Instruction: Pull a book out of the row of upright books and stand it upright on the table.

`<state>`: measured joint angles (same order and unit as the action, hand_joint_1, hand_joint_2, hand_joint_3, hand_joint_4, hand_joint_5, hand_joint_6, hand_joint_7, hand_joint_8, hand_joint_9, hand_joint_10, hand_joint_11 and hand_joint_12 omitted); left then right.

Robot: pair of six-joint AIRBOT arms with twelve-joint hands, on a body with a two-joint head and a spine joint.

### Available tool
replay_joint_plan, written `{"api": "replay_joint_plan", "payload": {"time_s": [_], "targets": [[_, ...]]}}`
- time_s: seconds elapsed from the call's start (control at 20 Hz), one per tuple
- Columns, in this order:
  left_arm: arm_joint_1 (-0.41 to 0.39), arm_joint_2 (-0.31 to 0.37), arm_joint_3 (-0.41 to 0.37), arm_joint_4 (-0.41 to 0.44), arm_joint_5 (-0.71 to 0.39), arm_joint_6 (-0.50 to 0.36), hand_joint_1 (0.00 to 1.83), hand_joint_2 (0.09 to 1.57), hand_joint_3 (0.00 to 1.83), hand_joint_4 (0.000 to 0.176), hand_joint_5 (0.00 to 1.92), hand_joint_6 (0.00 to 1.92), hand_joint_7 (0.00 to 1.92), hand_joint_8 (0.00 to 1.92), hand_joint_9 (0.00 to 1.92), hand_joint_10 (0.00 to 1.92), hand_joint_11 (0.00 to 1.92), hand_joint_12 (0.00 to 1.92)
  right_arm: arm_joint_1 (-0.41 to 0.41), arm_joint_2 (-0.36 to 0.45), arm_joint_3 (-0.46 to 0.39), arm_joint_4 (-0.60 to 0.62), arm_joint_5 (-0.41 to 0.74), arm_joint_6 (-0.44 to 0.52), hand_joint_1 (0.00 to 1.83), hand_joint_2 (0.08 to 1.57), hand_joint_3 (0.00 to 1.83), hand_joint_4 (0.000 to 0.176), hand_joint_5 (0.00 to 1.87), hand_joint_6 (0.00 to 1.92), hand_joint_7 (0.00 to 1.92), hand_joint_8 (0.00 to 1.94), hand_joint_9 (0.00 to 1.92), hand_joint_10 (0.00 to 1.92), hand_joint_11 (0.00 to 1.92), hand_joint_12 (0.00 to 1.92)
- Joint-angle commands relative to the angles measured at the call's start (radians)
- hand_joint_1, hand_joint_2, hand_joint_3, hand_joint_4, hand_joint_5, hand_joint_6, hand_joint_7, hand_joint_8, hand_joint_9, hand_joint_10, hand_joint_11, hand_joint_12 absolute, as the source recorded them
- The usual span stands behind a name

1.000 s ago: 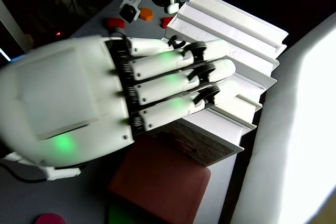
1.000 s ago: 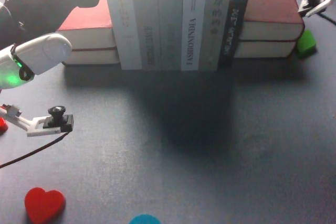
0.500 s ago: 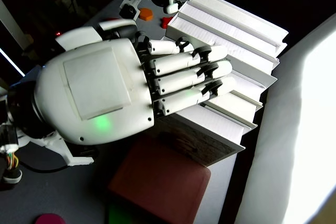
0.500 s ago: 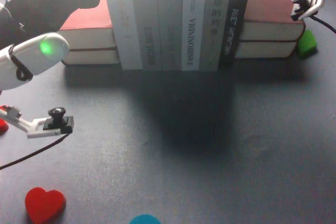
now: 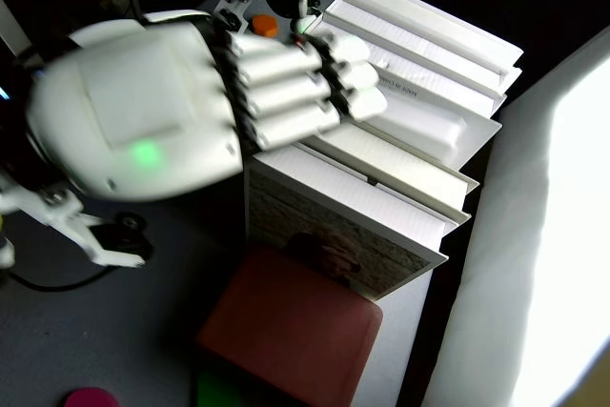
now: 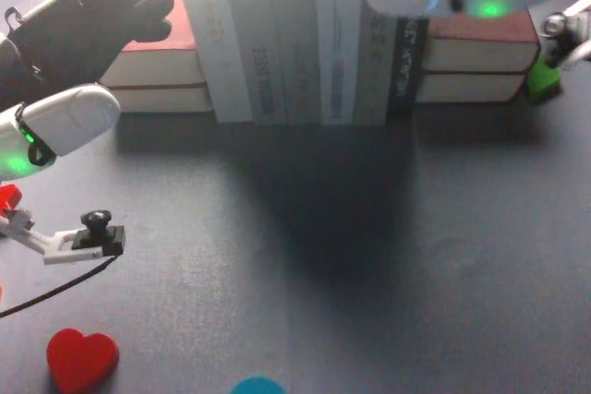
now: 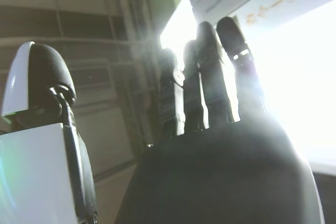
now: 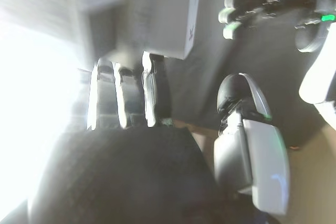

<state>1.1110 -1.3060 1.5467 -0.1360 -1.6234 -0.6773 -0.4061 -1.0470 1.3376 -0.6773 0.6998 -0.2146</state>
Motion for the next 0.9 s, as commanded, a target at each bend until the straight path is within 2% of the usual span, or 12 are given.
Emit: {"api": "replay_joint_plan", "payload": {"time_s": [0.0,0.05,0.15,0.2,0.4,0.45,0.5,0.55,0.6,0.75,0.8,0.85], "targets": [[-0.004,-0.005,-0.003,-0.018,-0.111,-0.009,0.92,0.96,0.0,0.034,0.44,0.01,0.26,0.0,0.36,0.0,0.0,1.08,-0.004,0.009,-0.019,0.049,0.098,-0.01,0.0,1.05,0.0,0.112,0.5,0.0,0.0,0.0,0.0,0.0,0.0,0.0],[-0.002,-0.006,-0.004,-0.019,-0.111,-0.009,0.92,0.96,0.0,0.034,0.44,0.01,0.26,0.0,0.36,0.0,0.0,1.08,-0.02,0.026,-0.044,0.049,0.112,-0.018,0.0,1.05,0.0,0.112,0.5,0.0,0.0,0.0,0.0,0.0,0.0,0.0],[0.003,-0.008,-0.007,-0.023,-0.111,-0.009,0.93,0.96,0.0,0.035,0.46,0.01,0.28,0.01,0.36,0.01,0.0,1.06,-0.06,0.049,-0.08,0.051,0.143,-0.02,0.0,1.06,0.0,0.168,0.34,0.0,0.0,0.0,0.0,0.0,0.0,0.0],[0.005,-0.011,-0.009,-0.026,-0.111,-0.009,0.92,0.95,0.0,0.034,0.47,0.01,0.29,0.01,0.37,0.01,0.0,1.07,-0.095,0.06,-0.104,0.069,0.173,-0.026,0.0,1.07,0.0,0.174,0.32,0.0,0.0,0.0,0.0,0.0,0.0,0.0],[0.008,-0.013,-0.018,-0.031,-0.111,-0.009,0.89,0.95,0.0,0.025,0.45,0.0,0.23,0.0,0.36,0.0,0.0,1.06,-0.187,0.077,-0.154,0.124,0.236,-0.059,0.0,1.07,0.0,0.138,0.38,0.03,0.0,0.0,0.0,0.0,0.0,0.0],[0.01,-0.014,-0.019,-0.032,-0.111,-0.009,0.86,0.98,0.01,0.021,0.43,0.0,0.22,0.0,0.35,0.0,0.0,1.02,-0.195,0.08,-0.159,0.13,0.24,-0.059,0.0,1.07,0.0,0.072,0.45,0.02,0.0,0.0,0.0,0.0,0.0,0.0],[0.012,-0.014,-0.021,-0.033,-0.111,-0.009,0.87,0.98,0.01,0.016,0.43,0.0,0.24,0.01,0.34,0.0,0.0,0.96,-0.204,0.081,-0.168,0.14,0.251,-0.062,0.0,1.08,0.0,0.051,0.46,0.02,0.0,0.0,0.0,0.0,0.0,0.0],[0.013,-0.014,-0.023,-0.034,-0.111,-0.009,0.88,0.98,0.0,0.006,0.42,0.0,0.26,0.01,0.35,0.0,0.0,0.97,-0.223,0.081,-0.18,0.156,0.267,-0.079,0.0,1.08,0.0,0.058,0.45,0.01,0.0,0.0,0.0,0.0,0.0,0.0],[0.013,-0.016,-0.023,-0.036,-0.111,-0.009,0.89,0.98,0.0,0.009,0.42,0.0,0.24,0.0,0.35,0.0,0.0,0.97,-0.25,0.084,-0.19,0.175,0.284,-0.092,0.0,1.08,0.0,0.093,0.46,0.02,0.0,0.0,0.0,0.0,0.0,0.0],[0.015,-0.017,-0.028,-0.038,-0.111,-0.009,0.9,0.98,0.0,0.022,0.44,0.0,0.27,0.01,0.36,0.01,0.0,1.01,-0.324,0.097,-0.206,0.241,0.346,-0.098,0.0,1.08,0.0,0.124,0.49,0.03,0.0,0.0,0.0,0.0,0.0,0.0],[0.015,-0.017,-0.029,-0.038,-0.111,-0.009,0.87,1.0,0.0,0.008,0.42,0.0,0.29,0.0,0.34,0.0,0.0,0.9,-0.339,0.103,-0.212,0.257,0.364,-0.098,0.0,1.07,0.0,0.129,0.51,0.03,0.0,0.0,0.0,0.0,0.0,0.0],[0.015,-0.018,-0.03,-0.039,-0.111,-0.009,0.9,1.0,0.0,0.001,0.42,0.0,0.3,0.0,0.33,0.0,0.0,0.86,-0.348,0.107,-0.218,0.264,0.374,-0.1,0.0,1.11,0.02,0.054,0.5,0.03,0.0,0.0,0.0,0.0,0.0,0.0]]}}
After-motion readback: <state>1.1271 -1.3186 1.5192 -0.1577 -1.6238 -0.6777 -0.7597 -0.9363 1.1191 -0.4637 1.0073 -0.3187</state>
